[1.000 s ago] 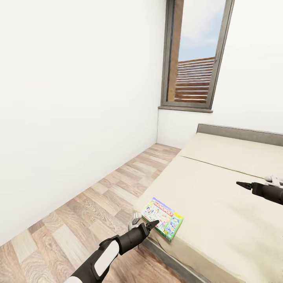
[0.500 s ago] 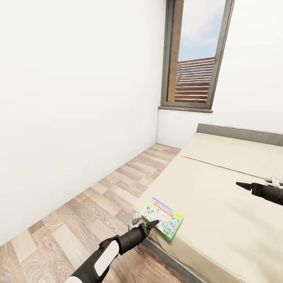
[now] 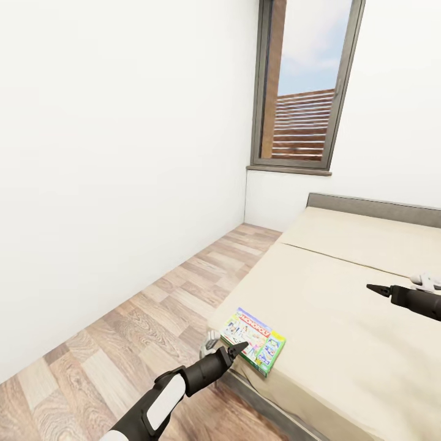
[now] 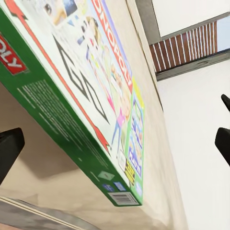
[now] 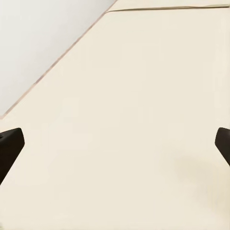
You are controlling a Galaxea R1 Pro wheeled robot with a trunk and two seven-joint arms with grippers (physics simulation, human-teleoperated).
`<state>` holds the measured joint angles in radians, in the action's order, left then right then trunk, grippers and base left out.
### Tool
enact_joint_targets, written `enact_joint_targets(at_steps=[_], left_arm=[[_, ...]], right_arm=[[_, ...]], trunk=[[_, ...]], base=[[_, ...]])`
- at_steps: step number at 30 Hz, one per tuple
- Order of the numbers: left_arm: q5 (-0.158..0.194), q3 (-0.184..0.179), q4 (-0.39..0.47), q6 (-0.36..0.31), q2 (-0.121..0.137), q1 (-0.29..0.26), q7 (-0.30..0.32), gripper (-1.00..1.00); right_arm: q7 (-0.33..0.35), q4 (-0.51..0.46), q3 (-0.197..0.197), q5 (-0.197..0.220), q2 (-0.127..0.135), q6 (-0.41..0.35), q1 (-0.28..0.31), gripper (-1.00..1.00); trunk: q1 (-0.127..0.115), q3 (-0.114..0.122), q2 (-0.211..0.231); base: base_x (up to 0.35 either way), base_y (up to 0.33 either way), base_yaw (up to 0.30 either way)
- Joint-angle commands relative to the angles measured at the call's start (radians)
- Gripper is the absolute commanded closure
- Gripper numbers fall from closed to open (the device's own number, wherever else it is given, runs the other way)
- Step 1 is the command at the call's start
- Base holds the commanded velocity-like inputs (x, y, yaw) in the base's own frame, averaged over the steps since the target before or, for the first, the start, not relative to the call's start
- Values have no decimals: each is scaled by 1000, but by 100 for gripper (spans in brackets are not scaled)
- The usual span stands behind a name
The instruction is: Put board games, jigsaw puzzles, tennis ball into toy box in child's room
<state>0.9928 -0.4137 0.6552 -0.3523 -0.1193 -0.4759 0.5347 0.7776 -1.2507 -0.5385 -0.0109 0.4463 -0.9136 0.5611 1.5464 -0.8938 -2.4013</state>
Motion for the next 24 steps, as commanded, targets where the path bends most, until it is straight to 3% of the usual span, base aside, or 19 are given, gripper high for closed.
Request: enact_joint_targets(at_steps=[1,24], left_arm=[[10,-1,0,-8,0,-1,2,-100],[10,5,-2,-7,4,0,9,-100]], right_arm=[[5,-1,-1,-1,0,-7,1,-100],[5,-2,-1,-1,-1,-7,0,-100]], trunk=[[0,-1,0],[0,-1,0]], base=[[0,0,0],[0,0,-23]])
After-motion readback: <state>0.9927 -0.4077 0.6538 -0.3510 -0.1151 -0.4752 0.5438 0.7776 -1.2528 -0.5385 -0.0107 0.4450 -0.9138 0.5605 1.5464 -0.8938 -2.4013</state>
